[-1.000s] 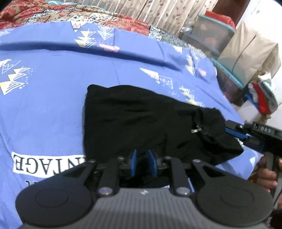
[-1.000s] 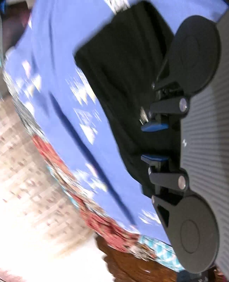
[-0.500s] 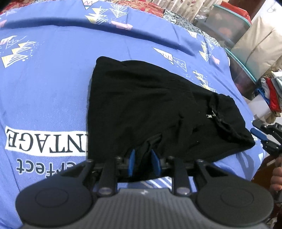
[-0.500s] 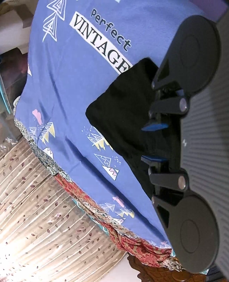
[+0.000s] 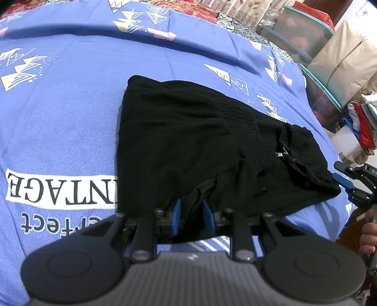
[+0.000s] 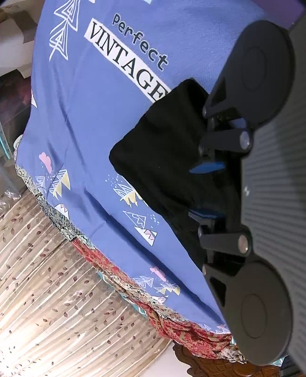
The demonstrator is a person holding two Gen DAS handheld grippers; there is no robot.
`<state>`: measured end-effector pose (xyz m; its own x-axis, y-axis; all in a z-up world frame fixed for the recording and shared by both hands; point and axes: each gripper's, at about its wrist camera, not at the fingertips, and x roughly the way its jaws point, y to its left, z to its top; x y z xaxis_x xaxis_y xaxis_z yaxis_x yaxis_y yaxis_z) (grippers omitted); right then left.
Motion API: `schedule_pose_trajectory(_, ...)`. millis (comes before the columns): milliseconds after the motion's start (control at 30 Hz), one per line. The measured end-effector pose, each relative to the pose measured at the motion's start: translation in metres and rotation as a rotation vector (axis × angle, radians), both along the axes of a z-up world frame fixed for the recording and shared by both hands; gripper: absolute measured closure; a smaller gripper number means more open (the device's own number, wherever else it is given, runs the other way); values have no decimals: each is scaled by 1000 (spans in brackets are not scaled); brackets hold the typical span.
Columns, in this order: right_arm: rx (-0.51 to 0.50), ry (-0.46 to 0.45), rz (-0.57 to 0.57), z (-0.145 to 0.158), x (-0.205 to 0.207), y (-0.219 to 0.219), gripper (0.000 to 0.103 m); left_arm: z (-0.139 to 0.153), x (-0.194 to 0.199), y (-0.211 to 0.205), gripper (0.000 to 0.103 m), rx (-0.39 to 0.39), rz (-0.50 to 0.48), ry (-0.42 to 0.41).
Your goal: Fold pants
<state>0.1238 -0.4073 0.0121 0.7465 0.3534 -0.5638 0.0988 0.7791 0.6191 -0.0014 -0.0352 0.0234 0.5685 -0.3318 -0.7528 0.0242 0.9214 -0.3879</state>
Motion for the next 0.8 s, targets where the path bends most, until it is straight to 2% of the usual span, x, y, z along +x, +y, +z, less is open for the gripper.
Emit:
schedule_pose_trajectory(633,16,10,-53,0,-9,-7,66,1,-1,-2,80,5,-1,-4)
schedule_pose_trajectory(800,29,12,-90,-3,-11,-18,59,4,-2,-1,77,-8,-10,-12)
